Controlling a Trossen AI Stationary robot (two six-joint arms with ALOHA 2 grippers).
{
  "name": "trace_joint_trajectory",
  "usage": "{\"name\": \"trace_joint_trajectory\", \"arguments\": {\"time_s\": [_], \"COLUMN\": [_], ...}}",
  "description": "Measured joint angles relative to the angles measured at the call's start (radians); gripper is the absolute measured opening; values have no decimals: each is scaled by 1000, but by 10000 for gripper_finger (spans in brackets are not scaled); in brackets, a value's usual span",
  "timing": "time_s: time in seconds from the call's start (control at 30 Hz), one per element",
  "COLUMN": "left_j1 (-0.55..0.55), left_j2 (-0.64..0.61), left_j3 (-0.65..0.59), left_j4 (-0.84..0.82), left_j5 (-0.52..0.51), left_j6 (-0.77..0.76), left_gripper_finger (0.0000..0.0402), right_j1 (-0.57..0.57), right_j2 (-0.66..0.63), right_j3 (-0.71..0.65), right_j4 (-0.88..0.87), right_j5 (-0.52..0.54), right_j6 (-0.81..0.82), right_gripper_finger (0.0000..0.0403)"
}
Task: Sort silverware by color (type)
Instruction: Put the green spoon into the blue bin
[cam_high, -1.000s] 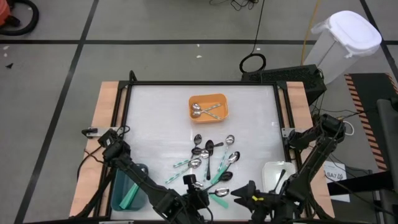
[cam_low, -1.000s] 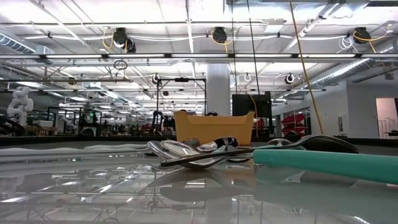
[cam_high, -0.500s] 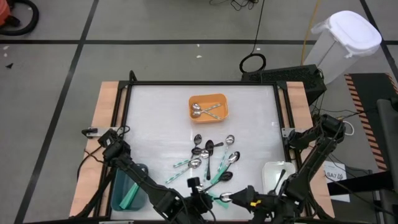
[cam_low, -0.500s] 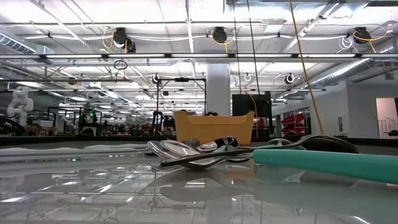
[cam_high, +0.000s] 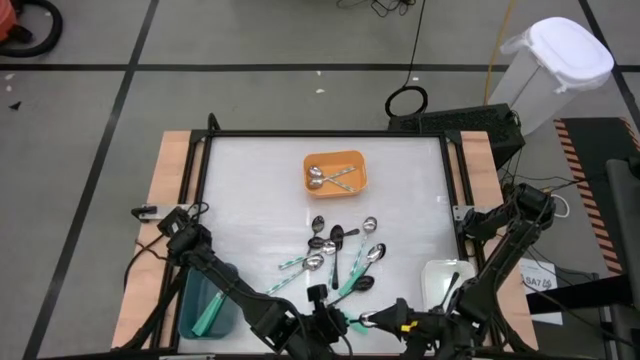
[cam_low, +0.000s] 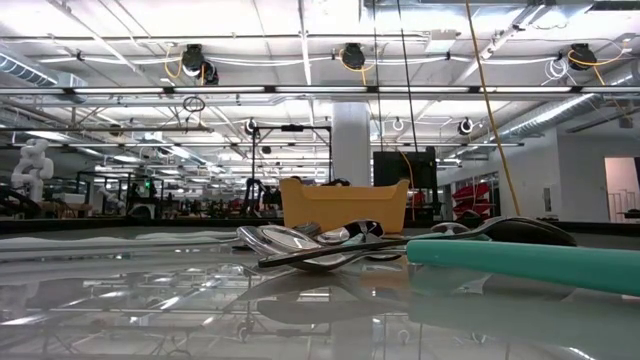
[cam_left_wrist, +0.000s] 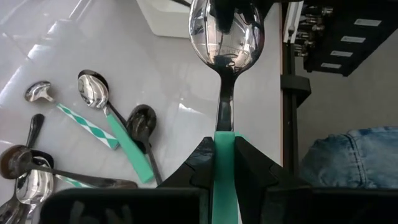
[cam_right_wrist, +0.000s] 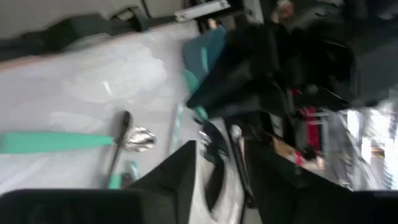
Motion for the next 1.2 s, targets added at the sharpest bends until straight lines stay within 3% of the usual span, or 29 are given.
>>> {"name": "trace_joint_trajectory", "arguments": {"time_s": [0.13,0.4,0.53,0.73,0.9,1.03,1.2], "left_j1": [2,3,3,1,1,1,2], "left_j2": [0,0,0,0,0,0,0], "left_j3": [0,0,0,0,0,0,0], "left_j4": [3,5,6,9,9,10,12], "left_j5": [1,20,22,29,29,29,28], "left_j6": [2,-5,-5,-4,-4,-4,-4], "left_gripper_finger": [33,33,33,33,33,33,33], "right_j1": [0,0,0,0,-1,-2,-7], "right_j2": [0,0,0,0,0,0,0], "right_j3": [0,0,0,0,0,0,0], "right_j4": [-3,-2,3,1,3,3,1], "right_j5": [-74,-77,-77,-67,11,7,6], "right_j6": [2,2,2,2,21,28,29], "right_gripper_finger": [78,4,27,105,157,163,127]}}
